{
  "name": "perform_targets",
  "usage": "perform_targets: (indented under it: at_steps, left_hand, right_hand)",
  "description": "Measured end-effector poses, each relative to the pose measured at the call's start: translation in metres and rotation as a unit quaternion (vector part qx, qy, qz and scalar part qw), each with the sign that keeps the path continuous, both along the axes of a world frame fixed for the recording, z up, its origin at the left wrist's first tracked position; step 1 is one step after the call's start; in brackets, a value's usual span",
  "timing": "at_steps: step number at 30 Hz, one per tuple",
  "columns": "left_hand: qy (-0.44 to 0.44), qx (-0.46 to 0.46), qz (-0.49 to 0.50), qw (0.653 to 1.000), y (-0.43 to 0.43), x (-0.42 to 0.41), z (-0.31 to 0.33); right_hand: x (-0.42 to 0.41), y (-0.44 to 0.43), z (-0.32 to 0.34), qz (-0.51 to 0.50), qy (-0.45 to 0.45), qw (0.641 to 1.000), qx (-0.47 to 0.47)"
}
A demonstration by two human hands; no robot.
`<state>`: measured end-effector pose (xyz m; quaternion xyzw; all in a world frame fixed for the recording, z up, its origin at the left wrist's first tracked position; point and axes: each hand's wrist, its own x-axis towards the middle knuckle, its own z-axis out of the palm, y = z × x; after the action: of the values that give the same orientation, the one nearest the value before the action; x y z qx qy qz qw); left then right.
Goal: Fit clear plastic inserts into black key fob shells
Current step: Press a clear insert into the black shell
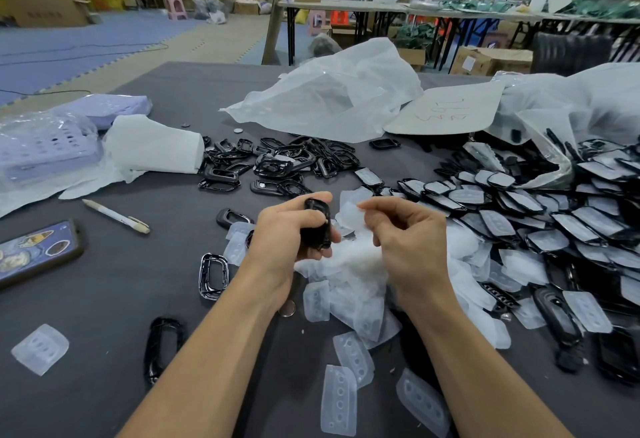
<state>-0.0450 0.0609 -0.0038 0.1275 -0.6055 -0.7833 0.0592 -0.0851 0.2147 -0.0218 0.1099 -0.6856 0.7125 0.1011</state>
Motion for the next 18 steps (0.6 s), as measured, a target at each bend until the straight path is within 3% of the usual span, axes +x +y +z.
perform_targets:
  at_steps: [4,8,13,18]
  left_hand:
    - [-0.004,0.003,-0.073,0.997,0.0,0.002,0.003]
    - [-0.039,0.02,-0.015,0.999,0.0,0.001,0.005]
    - [-0.017,0.136,0.071,0.988,-0.013,-0.002,0.006]
    - [0.025,0.147,0.031,0.988,-0.013,0.002,0.008]
  right_hand:
    - [0.001,0.0,0.0,0.031,0.029,0.997,0.068]
    - [0.006,-0.001,0.002,0.031,0.068,0.988,0.135]
    - [0.012,0.003,0.009,0.02,0.065,0.983,0.171]
    - [0.015,-0.001,0.012,-0.043,0.032,0.983,0.177]
